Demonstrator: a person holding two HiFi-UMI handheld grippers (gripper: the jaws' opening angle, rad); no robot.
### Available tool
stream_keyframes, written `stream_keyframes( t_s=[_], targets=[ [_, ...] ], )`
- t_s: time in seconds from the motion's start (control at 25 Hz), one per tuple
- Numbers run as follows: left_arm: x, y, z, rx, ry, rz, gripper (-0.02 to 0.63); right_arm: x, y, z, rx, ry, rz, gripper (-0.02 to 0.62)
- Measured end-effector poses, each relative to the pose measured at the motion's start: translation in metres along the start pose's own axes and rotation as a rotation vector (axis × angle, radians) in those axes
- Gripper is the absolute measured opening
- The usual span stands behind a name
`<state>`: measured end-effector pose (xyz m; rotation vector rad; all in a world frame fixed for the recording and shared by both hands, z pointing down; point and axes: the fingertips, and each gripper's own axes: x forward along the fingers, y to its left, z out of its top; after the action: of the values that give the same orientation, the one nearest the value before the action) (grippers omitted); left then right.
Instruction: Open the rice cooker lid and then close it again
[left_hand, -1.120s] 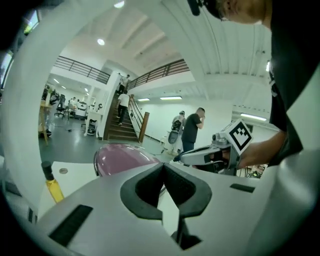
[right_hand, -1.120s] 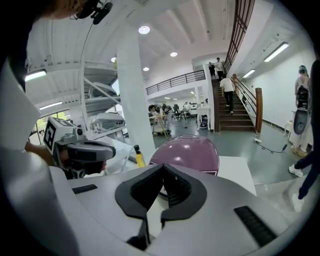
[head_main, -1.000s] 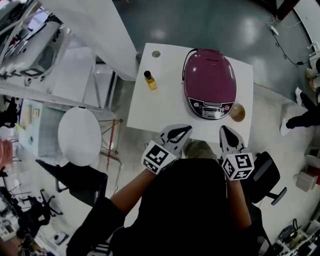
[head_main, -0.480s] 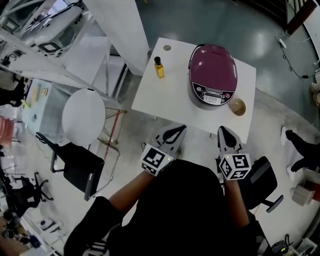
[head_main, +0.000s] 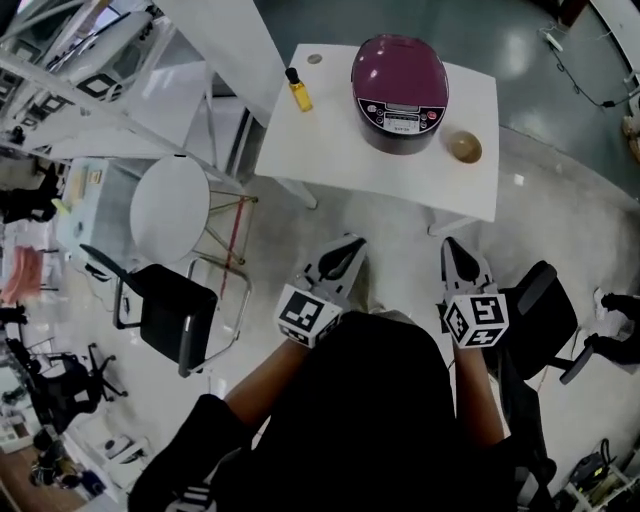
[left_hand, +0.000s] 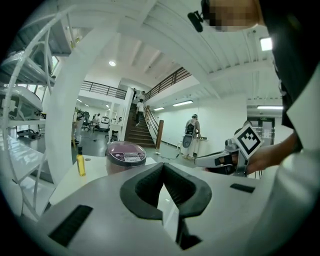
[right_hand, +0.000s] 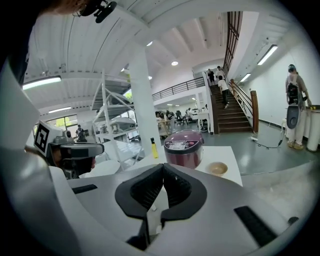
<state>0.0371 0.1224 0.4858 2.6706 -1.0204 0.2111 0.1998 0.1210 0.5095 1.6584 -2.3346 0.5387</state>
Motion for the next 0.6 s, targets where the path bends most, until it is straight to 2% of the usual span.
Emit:
stream_keyframes(
  t_s=[0.2, 0.4, 0.6],
  targets=[
    [-0.033, -0.046, -0.016, -0.003, 0.001, 0.004, 0.003, -0.058, 0.003, -0.028, 0.027, -0.01, -0.042, 0.0],
    [-0.062, -0.066, -0.025, 0.025, 0.024, 0.023, 0.003, -0.1, 0.006, -0.059, 0.016, 0.036, -0.073, 0.0],
    [-0.091, -0.077, -0.021, 0.067, -0.01, 0.048, 0.002, -0.132, 0.017, -0.064, 0.023, -0.039, -0.069, 0.0]
  ],
)
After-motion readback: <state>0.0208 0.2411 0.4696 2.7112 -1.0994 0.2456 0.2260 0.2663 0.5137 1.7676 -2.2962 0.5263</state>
